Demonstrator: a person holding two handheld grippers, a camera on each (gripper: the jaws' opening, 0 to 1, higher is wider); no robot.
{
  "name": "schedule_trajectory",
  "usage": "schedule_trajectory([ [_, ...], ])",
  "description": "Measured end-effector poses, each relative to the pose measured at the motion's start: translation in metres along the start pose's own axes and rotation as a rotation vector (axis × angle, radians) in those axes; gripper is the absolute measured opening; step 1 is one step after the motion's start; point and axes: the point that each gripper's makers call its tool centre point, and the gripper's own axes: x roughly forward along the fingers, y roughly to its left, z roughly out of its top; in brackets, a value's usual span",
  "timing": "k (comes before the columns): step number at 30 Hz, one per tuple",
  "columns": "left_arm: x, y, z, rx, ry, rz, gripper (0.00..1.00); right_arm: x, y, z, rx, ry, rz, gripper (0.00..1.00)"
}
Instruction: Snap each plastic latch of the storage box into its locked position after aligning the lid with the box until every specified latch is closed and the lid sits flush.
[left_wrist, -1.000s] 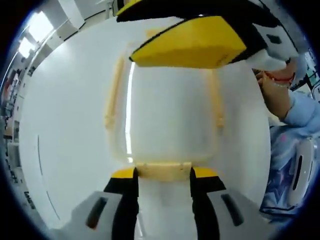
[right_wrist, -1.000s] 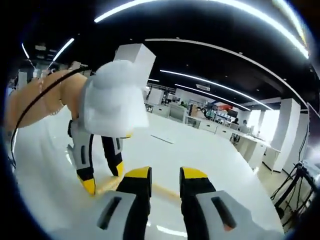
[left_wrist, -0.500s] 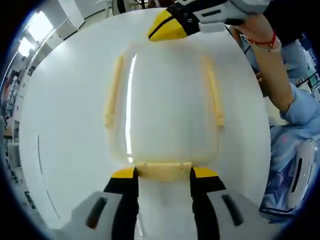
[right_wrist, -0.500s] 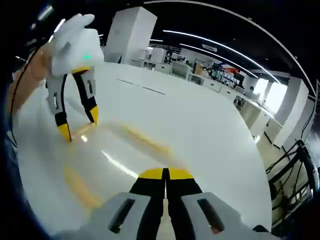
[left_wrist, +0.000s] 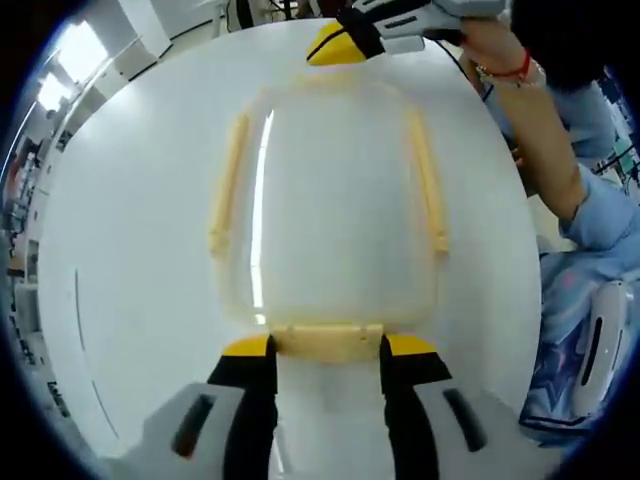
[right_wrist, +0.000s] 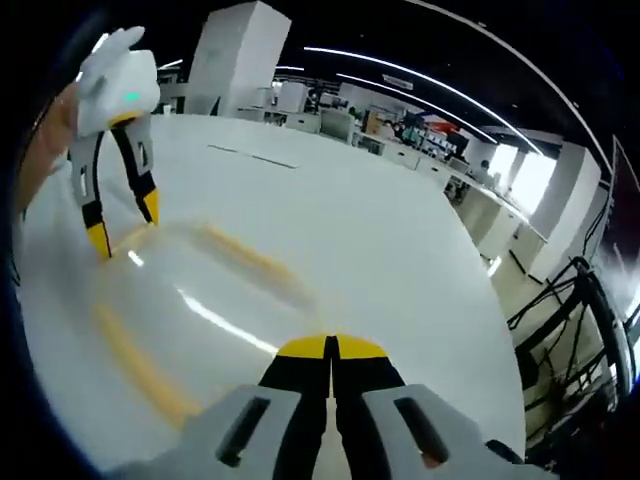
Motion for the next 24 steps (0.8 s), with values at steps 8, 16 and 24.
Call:
schedule_trajectory([
  [8, -0.001, 0.000, 0.000, -0.002, -0.006, 0.000, 0.40, -0.001, 0.002, -0.010, -0.320, 0.234, 0.115, 0.17],
  [16, -0.001, 0.000, 0.001, -0.002, -0.028, -0.001, 0.40, -0.020, 0.011, -0.011, -0.567, 0.340, 0.292, 0.27],
  [24, -0.002, 0.001, 0.002, 0.001, -0.049, -0.003, 0.40, -0.013, 0.013, -0.038, -0.693, 0.475, 0.453, 0.36],
])
